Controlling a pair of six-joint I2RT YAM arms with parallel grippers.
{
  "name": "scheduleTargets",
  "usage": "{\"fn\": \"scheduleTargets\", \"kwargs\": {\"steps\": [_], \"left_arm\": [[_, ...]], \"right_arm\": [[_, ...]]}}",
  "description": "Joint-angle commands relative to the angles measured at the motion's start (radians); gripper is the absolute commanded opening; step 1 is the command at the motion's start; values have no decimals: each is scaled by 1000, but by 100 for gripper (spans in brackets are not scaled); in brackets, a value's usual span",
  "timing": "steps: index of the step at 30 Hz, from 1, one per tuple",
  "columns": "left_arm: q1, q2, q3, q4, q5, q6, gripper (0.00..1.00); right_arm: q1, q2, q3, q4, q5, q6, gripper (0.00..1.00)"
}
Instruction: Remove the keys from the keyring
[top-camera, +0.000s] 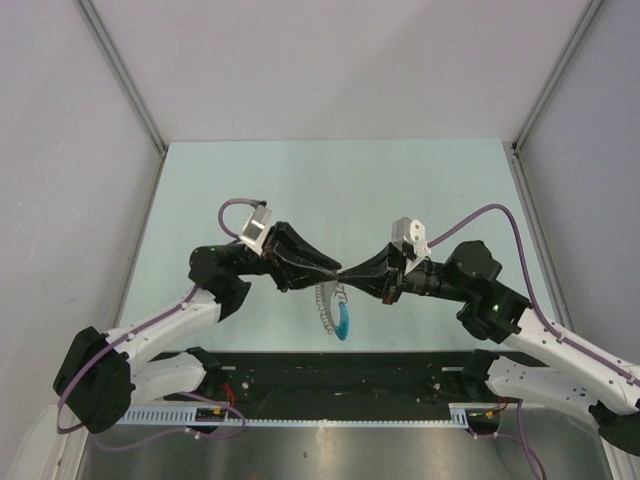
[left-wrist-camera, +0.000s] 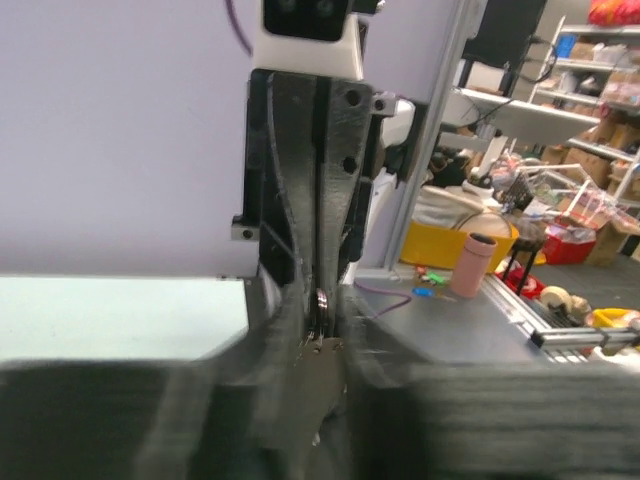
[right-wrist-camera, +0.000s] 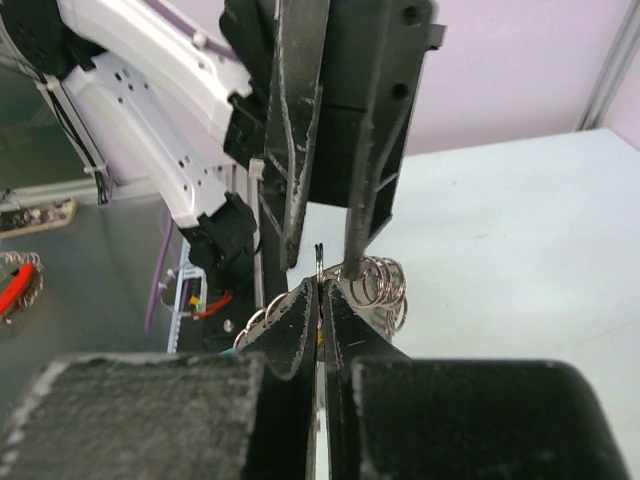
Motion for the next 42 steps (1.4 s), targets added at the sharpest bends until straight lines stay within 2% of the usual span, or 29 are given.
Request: {"fn": "scheduleTargets", "kwargs": {"steps": [1, 3, 5, 6, 7, 10, 15, 17, 22, 26, 30, 35, 41, 42], "left_arm": [[-3, -24, 62, -217, -16, 145, 38], [-3, -46, 88, -369, -24, 206, 48], [-3, -67, 116, -503, -22, 350, 54], [-3, -69, 143, -588, -27, 403, 63], [-3, -73, 155, -716, -38, 497, 63], [-3, -61, 201, -876, -29, 595, 62], [-5, -20, 255, -964, 19, 636, 58], [-8, -12, 261, -980, 51, 641, 57], [-26, 8, 284, -1026, 94, 671, 51], [-61, 34, 350, -1172, 114, 743, 49], [-77, 55, 376, -1227, 157, 803, 45], [-89, 86, 410, -1277, 156, 826, 38], [-95, 123, 461, -1369, 152, 875, 36], [-97, 131, 465, -1375, 154, 880, 33]], "right_arm": [[-22, -49, 25, -118, 11, -60, 0], [-40, -60, 39, -204, 16, -65, 0], [-69, -65, 60, -302, 7, -94, 0], [-77, -61, 71, -334, 5, -100, 0], [-86, -58, 83, -406, 2, -108, 0], [-103, -31, 152, -551, 9, -131, 0], [-114, 49, 303, -773, 19, -142, 0], [-112, 83, 349, -813, 16, -140, 0], [-112, 104, 366, -810, -12, -122, 0], [-114, 130, 367, -784, -39, -94, 0], [-114, 153, 366, -747, -82, -76, 0], [-114, 164, 366, -732, -98, -73, 0], [-114, 170, 366, -730, -110, -73, 0], [-115, 172, 366, -729, -109, -73, 0]]}}
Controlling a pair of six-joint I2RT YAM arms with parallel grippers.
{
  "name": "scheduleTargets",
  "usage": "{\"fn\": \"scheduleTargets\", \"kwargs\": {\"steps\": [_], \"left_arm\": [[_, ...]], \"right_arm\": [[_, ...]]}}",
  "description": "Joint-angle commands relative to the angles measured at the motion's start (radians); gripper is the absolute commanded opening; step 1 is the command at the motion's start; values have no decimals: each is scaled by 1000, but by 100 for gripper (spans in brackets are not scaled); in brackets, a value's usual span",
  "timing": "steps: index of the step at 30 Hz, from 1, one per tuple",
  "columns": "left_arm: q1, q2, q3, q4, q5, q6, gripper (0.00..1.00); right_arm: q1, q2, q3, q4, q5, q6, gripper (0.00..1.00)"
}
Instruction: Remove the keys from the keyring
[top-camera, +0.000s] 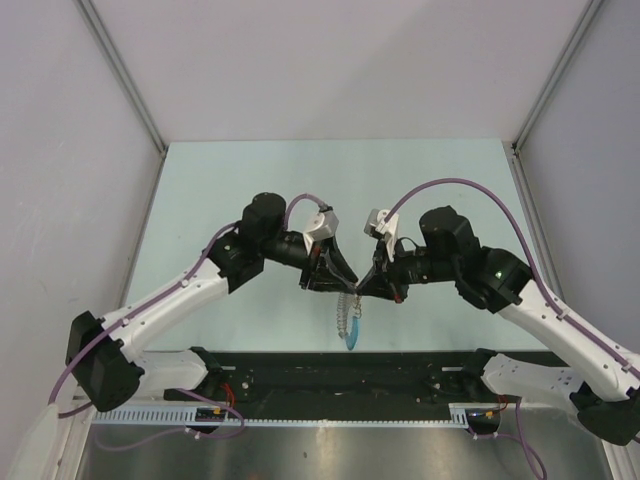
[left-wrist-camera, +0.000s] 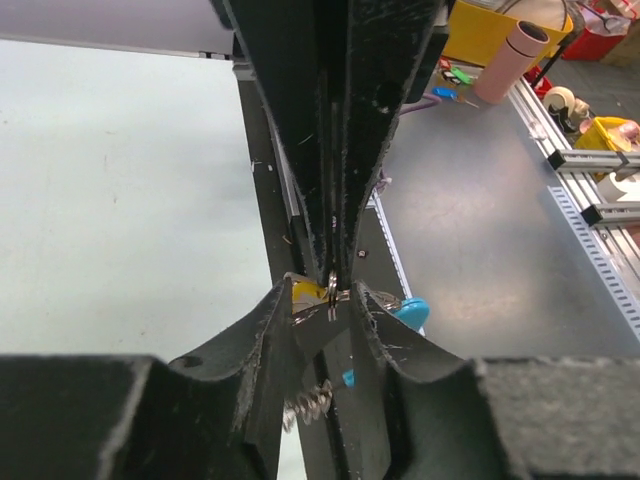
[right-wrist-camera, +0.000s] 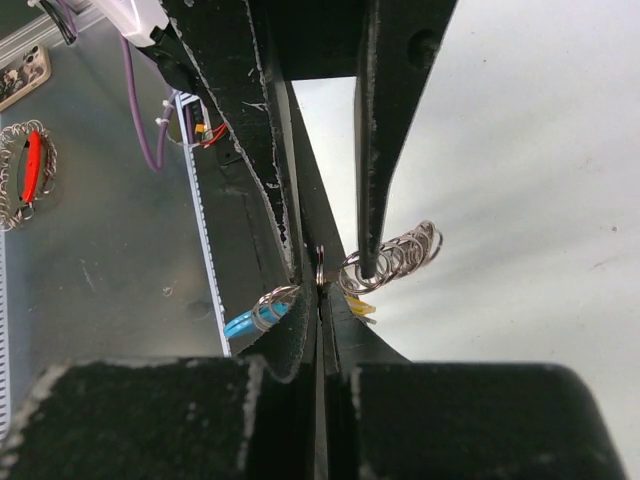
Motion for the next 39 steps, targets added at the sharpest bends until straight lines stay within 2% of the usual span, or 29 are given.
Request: {"fn": "scheduleTargets", "kwargs": {"steps": [1, 6, 8, 9, 12, 14, 15, 16, 18, 20, 25, 30, 39], "left_arm": [[-10, 13, 64, -76, 40, 62, 30], [-11, 14, 78, -131, 35, 112, 17], [-13, 14, 79, -149, 30, 134, 1], [-14, 13, 78, -151, 21, 135, 0], [-19, 4, 70, -120, 3, 128, 0], [-19, -21, 29, -56, -6, 64, 0], [-19, -35, 6, 63, -19, 30, 0], [-19, -50, -40, 128, -22, -45, 0], [-19, -85, -76, 263, -42, -97, 0], [-19, -110, -106, 309, -91, -139, 0], [-19, -144, -152, 432, -150, -214, 1], [-19, -211, -263, 700, -220, -324, 0], [-16, -231, -350, 1048, -287, -487, 0]], "right_arm": [[-2, -1, 45, 70, -35, 14, 0], [-2, 2, 45, 70, -33, 14, 0], [-1, 5, 45, 72, -33, 14, 0], [-1, 5, 45, 73, -33, 14, 0], [-2, 0, 45, 92, -16, 40, 0], [-1, -7, 44, 103, -4, 52, 8], [-2, -12, 44, 107, 14, 60, 14], [-2, -15, 44, 112, 25, 64, 17], [-7, -27, 42, 116, 95, 81, 22], [-30, -41, 32, 124, 134, 101, 23], [-76, -139, -25, 243, 79, 140, 31], [-93, -237, -96, 334, 64, 166, 51], [-94, -354, -275, 630, -8, 250, 53]]}}
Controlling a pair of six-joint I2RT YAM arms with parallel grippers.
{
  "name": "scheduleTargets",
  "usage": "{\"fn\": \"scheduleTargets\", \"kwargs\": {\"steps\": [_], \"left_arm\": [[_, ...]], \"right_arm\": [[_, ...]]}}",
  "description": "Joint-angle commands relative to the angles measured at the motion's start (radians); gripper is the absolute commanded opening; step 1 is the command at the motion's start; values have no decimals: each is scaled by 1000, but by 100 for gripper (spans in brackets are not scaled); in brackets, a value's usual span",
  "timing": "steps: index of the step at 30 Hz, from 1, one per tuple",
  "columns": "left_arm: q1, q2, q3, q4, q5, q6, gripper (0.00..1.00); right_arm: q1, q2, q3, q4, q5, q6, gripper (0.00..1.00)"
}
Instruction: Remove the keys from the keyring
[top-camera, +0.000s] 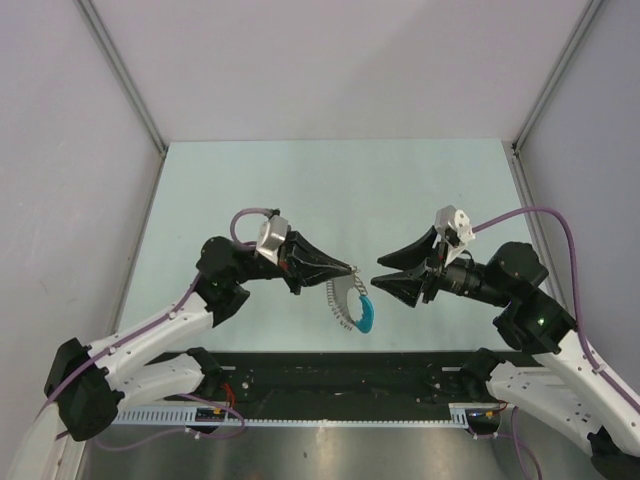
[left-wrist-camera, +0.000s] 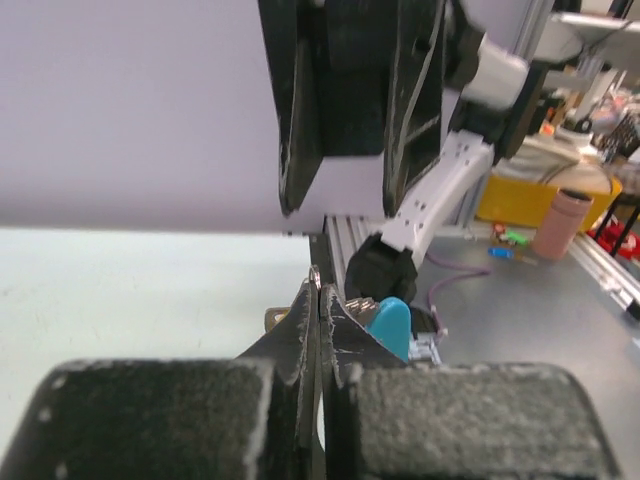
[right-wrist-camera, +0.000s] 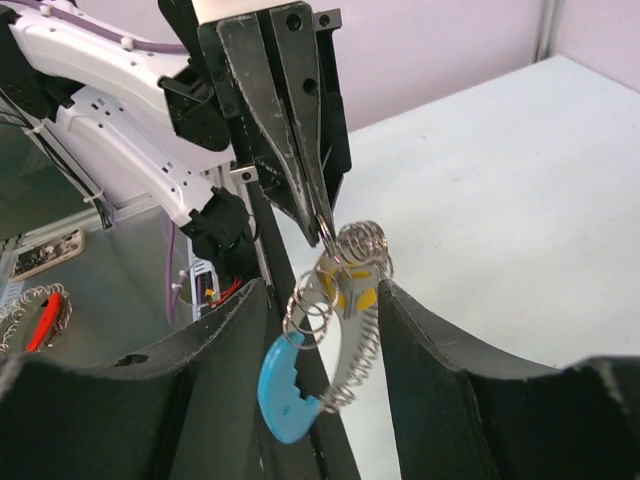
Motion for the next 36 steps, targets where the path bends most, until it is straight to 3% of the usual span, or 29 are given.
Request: {"fn": "scheduleTargets", "kwargs": {"steps": [1, 10, 19, 23, 36], "left_arm": [[-2, -21, -31, 310, -57, -139, 0], [26, 67, -85, 744, -108, -399, 0], [27, 105, -63, 792, -119, -442, 0], [27, 107, -59, 792, -113, -446, 1], [29, 104, -60, 786, -91, -452, 1]], "right_arm": [[-5, -21, -55, 200, -48, 43, 52], [-13, -1, -90, 328, -93, 50, 51], [-36, 43, -97, 429, -136, 56, 50], [-42, 68, -97, 455, -149, 49, 41], [-52, 123, -98, 509, -221, 66, 36]]}}
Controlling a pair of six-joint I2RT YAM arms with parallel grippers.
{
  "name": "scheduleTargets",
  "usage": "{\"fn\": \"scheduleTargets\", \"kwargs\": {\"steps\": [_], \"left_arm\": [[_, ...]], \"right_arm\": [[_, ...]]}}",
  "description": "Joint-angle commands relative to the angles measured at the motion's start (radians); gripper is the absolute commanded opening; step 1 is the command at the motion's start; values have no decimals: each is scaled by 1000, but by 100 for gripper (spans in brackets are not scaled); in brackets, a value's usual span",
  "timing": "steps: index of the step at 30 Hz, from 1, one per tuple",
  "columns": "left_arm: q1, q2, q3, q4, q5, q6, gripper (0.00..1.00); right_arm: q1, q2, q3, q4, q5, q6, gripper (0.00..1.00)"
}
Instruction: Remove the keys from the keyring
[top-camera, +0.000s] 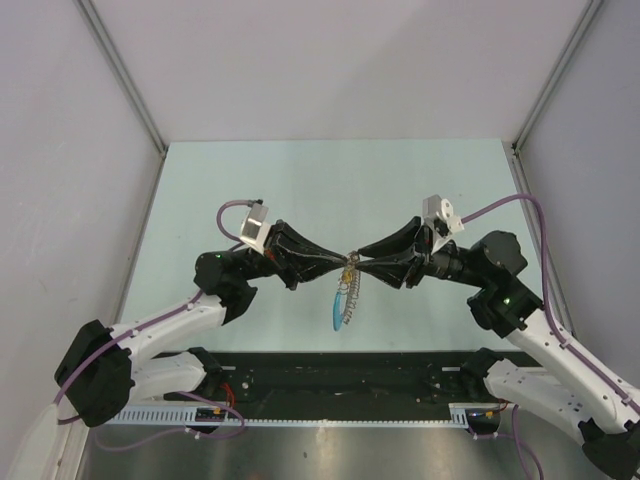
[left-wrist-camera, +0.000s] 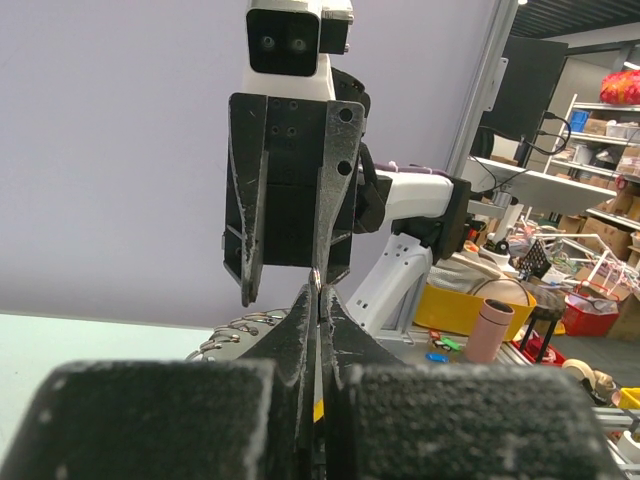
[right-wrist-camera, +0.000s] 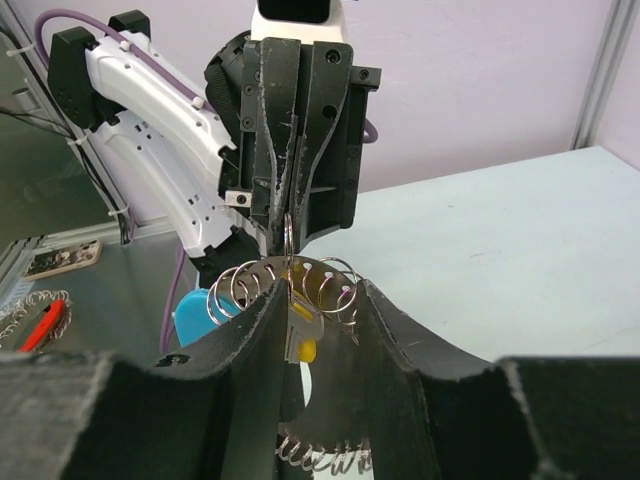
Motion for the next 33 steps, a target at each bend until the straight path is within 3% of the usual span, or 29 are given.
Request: {"fn": "scheduleTargets", "kwargs": {"steps": [1, 5, 9, 12, 25, 33], "left_arm": [[6, -4, 22, 216, 1, -21, 1], [6, -7, 19, 216, 3, -18, 0], [6, -12, 16, 220, 4, -11, 0], [6, -10, 11, 231, 6, -7, 0], [17, 14, 19, 298, 3, -36, 0], [24, 13, 11, 317, -8, -54, 0]], "right_arm": [[-3, 7, 5, 86, -43, 20, 34], [-3, 32, 5, 109, -72, 45, 28], [-3, 55, 5, 129, -98, 72, 5], [-3, 69, 5, 150, -121, 109, 0], [-1, 90, -10, 181, -102, 169, 0], [-4, 64, -12, 100, -53, 126, 0]]}}
